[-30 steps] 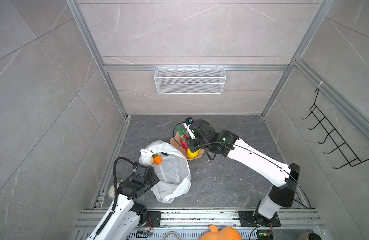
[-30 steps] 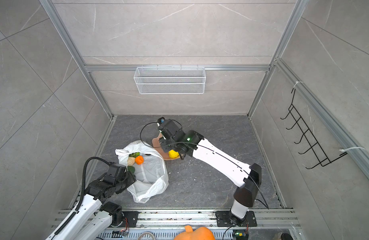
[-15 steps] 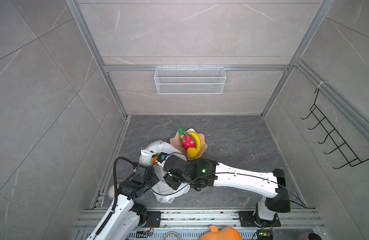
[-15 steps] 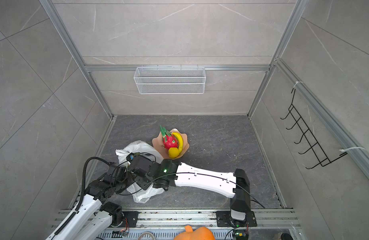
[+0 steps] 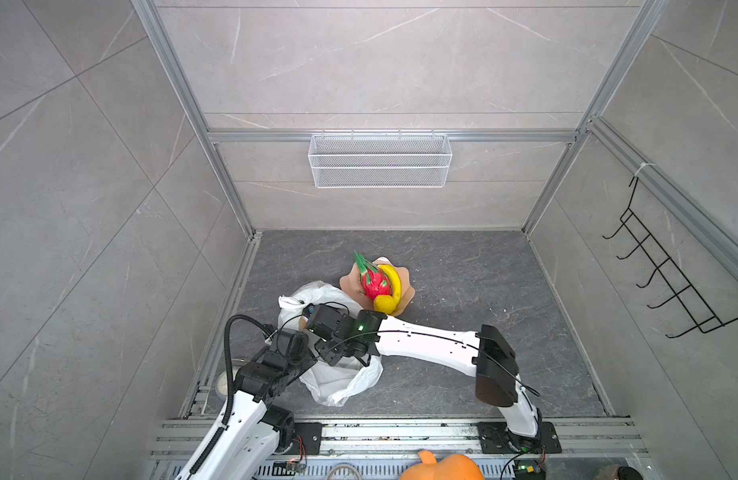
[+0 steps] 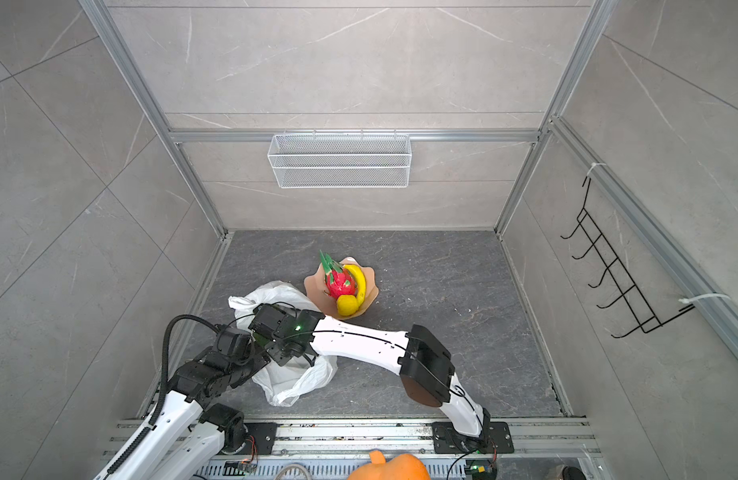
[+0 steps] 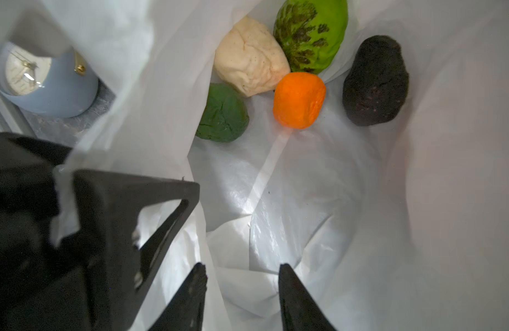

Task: Take fruits out of the plastic bag
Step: Pick up the fruit from the plastic bag.

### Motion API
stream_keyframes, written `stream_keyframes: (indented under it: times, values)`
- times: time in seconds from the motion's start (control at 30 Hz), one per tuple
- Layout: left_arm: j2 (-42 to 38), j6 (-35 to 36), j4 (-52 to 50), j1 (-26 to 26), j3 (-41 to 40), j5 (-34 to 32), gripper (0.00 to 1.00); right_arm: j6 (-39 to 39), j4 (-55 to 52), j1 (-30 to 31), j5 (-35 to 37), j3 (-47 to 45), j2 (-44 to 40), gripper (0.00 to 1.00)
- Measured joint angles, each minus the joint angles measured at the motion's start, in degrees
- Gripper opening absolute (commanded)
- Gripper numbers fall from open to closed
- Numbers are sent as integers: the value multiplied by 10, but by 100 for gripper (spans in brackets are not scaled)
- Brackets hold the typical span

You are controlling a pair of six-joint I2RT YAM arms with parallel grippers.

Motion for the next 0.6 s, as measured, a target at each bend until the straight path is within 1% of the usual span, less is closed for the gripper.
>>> stream_keyframes:
  times: [0.07,0.17,0.23,0.3,0.47,0.53,0.6]
  values:
    - [0,-3,-2,0,0,-3,52,-3,-4,-11,-5,35,34,44]
    - [-4,-8,-9,0,-3,-14,48,-11,-20,-31,-9,113,95,44]
    - [-10,-12,-14,0,-8,-18,45,-11,-37,-42,-9,176,136,47]
    - [-16,-16,-19,0,-11,-25,41,-11,-55,-51,-9,250,183,48]
    - [-24,-21,-27,0,-12,-31,28,-10,-101,-55,-9,400,280,49]
    - [-28,-23,-29,0,-12,-32,23,-8,-117,-55,-9,438,307,49]
    - [-31,-25,-30,0,-12,-33,18,-6,-127,-56,-6,453,323,50]
